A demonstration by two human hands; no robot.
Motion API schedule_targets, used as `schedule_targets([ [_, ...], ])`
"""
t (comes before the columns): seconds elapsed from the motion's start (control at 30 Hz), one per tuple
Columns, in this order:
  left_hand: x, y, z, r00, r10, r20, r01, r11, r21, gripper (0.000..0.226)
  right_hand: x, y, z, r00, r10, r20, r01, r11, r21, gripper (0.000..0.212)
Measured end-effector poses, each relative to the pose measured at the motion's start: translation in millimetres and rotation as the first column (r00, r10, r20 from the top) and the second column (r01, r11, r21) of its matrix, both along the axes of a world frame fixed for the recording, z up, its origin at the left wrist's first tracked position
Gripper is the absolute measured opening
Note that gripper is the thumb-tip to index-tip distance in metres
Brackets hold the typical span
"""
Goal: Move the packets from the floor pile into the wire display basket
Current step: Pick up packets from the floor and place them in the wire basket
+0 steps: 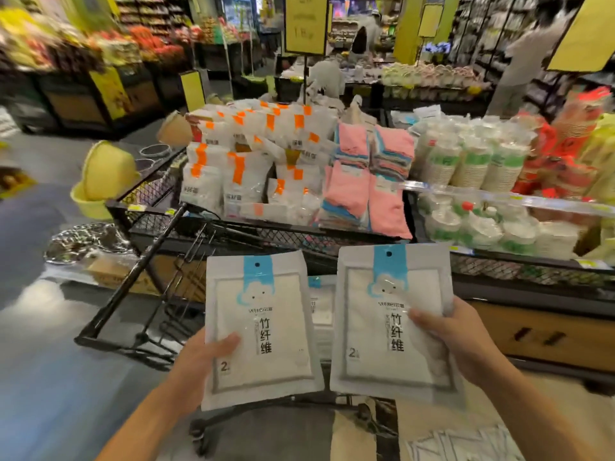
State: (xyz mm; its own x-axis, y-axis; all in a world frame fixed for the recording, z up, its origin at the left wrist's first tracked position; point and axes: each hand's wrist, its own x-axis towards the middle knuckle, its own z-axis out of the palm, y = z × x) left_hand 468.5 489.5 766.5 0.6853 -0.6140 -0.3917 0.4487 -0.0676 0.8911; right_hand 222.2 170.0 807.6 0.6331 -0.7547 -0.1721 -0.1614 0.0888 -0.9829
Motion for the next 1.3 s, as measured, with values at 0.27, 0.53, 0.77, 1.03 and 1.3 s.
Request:
schedule_targets([
  [0.27,59.1,7.8,-33.1,0.990,0.121,-0.072,-0.115,0.989,0.093,0.035,88.1,0.8,-41.2,0.998,0.017,-0.059,-0.010,0.992,0.126,0.035],
  [0.53,118.0,-31.1,-59.9,0.980,0.184,-0.071,-0.163,0.959,0.234,0.030,171.1,-47.9,-96.4,0.993,0.051,-0.106,-0.030,0.981,0.194,0.028],
  [0.77,174.5,-78.3,-91.7,0.976,0.213,-0.045,-0.181,0.910,0.374,0.030,235.5,-91.5,-144.3,0.959,0.075,-0.275,-0.006,0.970,0.245,0.033],
  [1.03,244.8,-138.4,-163.6,0.979,0.189,-0.073,-0.131,0.866,0.483,0.036,291.5,-116.2,-203.4,0.889,0.074,-0.451,0.061,0.959,0.277,0.034],
  [1.3,297.7,-178.0,-256.6,0.983,0.126,-0.136,-0.026,0.820,0.571,0.032,337.9,-118.3,-271.9,0.780,0.080,-0.621,0.098,0.964,0.248,0.023],
])
